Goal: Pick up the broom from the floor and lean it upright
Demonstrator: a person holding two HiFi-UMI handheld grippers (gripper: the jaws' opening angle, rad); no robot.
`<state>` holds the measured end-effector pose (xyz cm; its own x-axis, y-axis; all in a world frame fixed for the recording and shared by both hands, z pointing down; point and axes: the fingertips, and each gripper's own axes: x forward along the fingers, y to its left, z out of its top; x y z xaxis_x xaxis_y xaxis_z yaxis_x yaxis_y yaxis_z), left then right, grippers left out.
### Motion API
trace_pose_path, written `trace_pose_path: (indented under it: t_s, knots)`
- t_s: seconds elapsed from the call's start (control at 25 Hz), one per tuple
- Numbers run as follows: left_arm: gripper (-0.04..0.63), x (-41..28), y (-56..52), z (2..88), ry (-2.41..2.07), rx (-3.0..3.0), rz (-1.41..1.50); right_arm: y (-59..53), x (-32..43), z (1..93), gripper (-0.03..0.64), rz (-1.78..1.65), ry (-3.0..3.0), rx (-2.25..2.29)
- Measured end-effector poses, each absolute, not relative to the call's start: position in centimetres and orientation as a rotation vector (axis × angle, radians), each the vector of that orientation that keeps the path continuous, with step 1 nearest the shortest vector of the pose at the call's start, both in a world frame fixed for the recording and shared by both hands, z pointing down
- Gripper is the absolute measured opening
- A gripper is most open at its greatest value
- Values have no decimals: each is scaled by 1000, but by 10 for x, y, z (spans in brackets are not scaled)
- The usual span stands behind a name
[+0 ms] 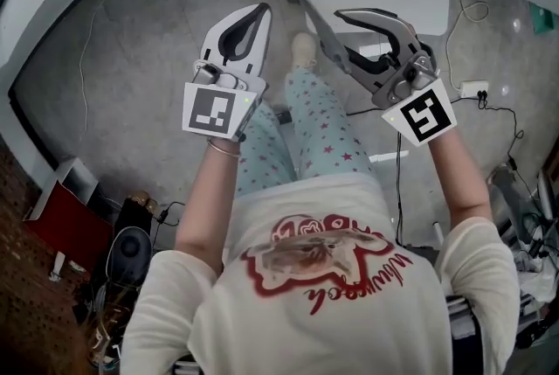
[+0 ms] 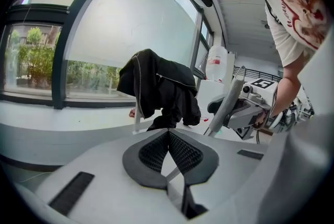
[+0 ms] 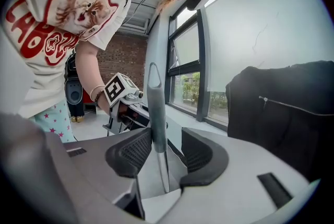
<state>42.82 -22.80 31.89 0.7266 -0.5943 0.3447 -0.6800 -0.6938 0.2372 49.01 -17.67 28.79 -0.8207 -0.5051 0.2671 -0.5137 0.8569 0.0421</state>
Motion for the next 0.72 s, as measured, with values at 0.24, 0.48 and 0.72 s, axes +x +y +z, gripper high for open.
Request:
trace_pose_path:
  t_s: [0.24, 0.48, 0.72]
  knots:
    - [21, 430, -234, 321, -964, 2579, 336, -174, 498, 298, 170, 118, -2714, 816]
    - [21, 430, -235, 328, -935, 2589, 359, -172, 507, 304, 170, 190, -2697, 906]
    - [21, 418, -229, 329, -924, 2595, 365, -170, 509, 294, 170, 166, -2688, 974]
